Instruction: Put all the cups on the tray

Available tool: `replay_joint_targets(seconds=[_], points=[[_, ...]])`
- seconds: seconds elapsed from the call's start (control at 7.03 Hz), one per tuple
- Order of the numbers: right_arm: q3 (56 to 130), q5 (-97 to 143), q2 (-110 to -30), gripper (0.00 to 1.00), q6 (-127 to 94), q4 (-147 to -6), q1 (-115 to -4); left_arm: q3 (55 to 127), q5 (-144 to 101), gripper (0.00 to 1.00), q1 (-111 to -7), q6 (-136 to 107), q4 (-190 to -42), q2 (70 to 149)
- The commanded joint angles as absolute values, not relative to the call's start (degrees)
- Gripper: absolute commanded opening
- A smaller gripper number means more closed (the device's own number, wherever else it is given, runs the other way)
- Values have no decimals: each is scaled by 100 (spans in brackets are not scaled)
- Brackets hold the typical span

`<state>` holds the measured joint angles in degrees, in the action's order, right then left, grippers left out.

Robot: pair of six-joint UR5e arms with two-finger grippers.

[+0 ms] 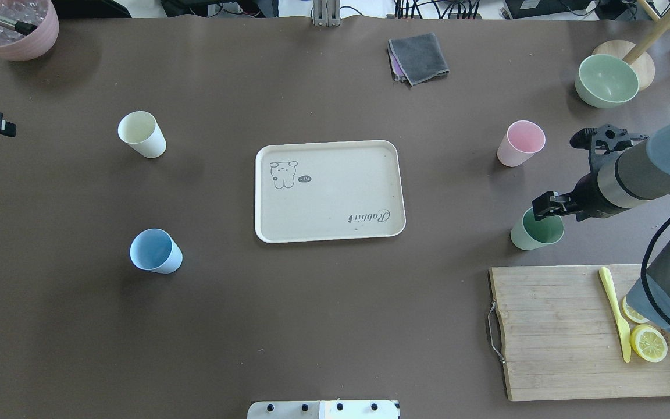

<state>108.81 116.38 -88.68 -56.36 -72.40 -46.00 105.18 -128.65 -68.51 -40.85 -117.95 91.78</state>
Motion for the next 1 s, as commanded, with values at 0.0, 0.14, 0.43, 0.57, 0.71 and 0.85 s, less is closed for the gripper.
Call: replay_joint_targets(seconds=[0.0, 0.14, 0.43, 0.57, 0.71, 0.85], points=[[10881, 11637, -8851, 0, -5616, -7233, -4553, 10512, -12841, 98, -6847, -4078, -11795, 9185], [10872, 11645, -8737, 0, -5642, -7242, -4535, 10512, -12841, 98, -6847, -4078, -11795, 9185], [11003, 11890, -8579, 0, -5625, -7242, -4622, 10512, -12850, 98, -6847, -4087, -11786, 9185], [11030, 12301, -8404, 0, -5677, -7251, -4867, 10503, -12841, 98, -6847, -4078, -11786, 9202], [11117, 12522, -8237, 0, -5704, -7260, -4982, 10494, -12832, 98, -6847, -4087, -11777, 9220], [11092, 12524, -7983, 0, -5835, -7329, -4975, 10433, -12815, 98, -6794, -4113, -11769, 9315]])
